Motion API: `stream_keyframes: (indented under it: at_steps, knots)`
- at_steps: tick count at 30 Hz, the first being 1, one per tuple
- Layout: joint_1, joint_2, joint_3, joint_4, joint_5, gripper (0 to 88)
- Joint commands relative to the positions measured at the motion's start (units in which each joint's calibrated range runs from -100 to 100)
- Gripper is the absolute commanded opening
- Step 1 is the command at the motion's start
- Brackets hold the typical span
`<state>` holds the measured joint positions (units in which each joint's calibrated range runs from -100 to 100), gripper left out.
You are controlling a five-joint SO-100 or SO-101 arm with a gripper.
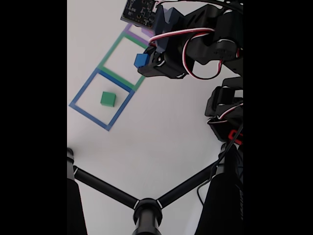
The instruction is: Tower of hanoi
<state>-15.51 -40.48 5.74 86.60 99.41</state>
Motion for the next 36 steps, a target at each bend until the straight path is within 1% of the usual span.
stream_keyframes:
  at_steps: [1,5,8,12,18,21,26,31,36]
  knots:
    - [-1.4,-0.7,-3.4,0.6,0.6,3.9]
    - [-3.0,0.1,-2.7,-0.4,0.6,3.9]
    - [-4.6,0.1,1.8,-5.0,0.6,3.9]
    - [-6.5,-0.2,14.1,-18.9,0.6,3.9]
    - [-6.9,0.3,35.6,-46.5,0.6,3.9]
    - [-7.4,1.6,41.8,-55.6,0.6,3.8]
    - [-7.1,5.5,53.0,-74.9,0.6,3.7]
    - [-6.1,11.2,58.7,-88.5,0.6,3.7]
    - [-5.8,18.1,61.0,-99.6,0.6,3.6]
